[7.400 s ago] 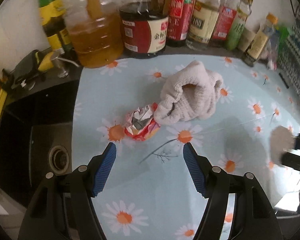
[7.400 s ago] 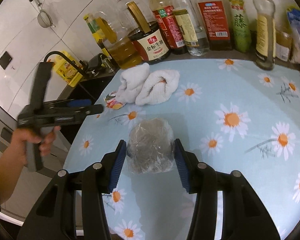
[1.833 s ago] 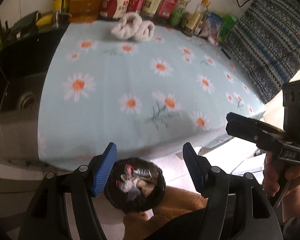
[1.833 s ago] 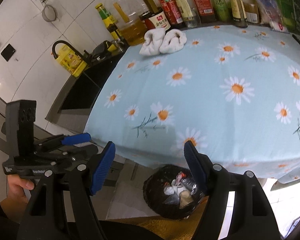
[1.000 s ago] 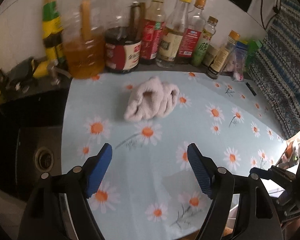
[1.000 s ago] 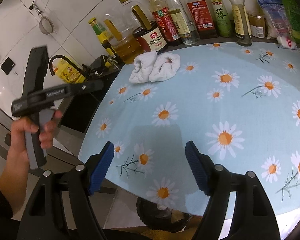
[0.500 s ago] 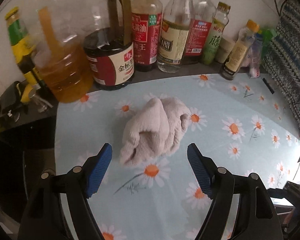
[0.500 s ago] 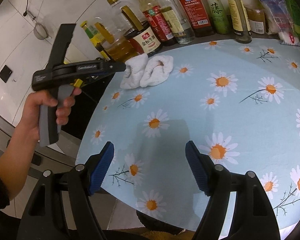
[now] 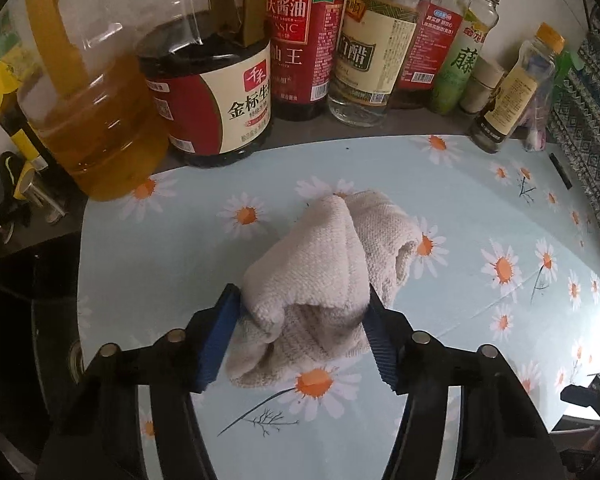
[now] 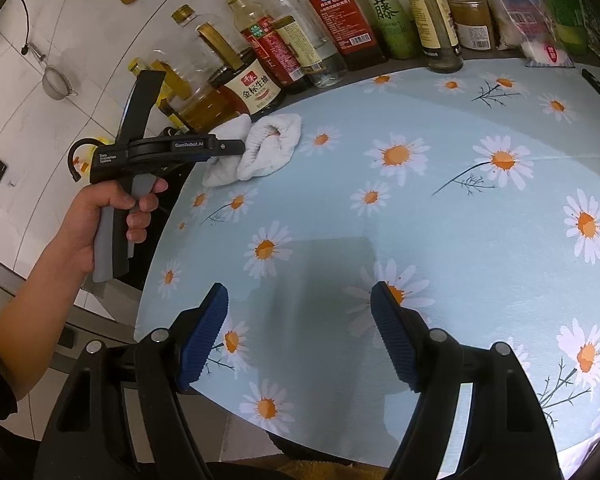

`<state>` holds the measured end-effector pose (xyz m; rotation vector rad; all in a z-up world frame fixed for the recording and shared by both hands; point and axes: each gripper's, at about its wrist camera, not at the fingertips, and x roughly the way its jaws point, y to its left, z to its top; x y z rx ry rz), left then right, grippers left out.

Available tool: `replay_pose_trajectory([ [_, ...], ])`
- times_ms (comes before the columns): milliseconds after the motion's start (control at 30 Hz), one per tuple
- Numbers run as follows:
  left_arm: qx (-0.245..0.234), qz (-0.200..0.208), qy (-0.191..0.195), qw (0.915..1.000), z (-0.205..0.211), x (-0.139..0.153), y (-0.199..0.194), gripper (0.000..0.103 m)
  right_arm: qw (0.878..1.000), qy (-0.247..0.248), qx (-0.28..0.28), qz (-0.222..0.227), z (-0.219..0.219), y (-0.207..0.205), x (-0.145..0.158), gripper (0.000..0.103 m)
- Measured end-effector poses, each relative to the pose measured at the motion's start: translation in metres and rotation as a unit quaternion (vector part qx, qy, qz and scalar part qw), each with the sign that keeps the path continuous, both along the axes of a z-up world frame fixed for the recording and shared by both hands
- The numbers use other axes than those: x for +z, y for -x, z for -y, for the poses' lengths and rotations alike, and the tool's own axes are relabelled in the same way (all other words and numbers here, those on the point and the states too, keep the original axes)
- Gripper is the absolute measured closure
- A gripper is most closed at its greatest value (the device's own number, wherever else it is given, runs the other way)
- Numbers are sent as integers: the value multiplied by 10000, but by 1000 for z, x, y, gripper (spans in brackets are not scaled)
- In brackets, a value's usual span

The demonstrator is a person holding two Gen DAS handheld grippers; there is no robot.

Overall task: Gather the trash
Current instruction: 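Grasp the white towel with the right tool while left holds the knit towel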

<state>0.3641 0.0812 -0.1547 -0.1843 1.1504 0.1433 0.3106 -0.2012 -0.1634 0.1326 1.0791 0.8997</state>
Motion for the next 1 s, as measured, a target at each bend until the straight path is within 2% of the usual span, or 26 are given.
replay_pose_trajectory([
  [100,-70,47,-67,9999,3,1,-1,63,10000,-6,0,2,0,-2,0,30],
  [267,-83,159,-52,9998,0,5,2,70,10000,32,38,21,-3,-4,0,30],
  [500,43,381,-4,9993,-5,25,27,71,9995,70,217,207,-25,-23,6,25],
  [767,244,449,76,9987,2,41,87,71,9956,61,758,556,-93,-64,22,25],
  [1000,652,417,265,9967,12,41,126,71,9912,228,1219,459,-159,-104,3,25],
])
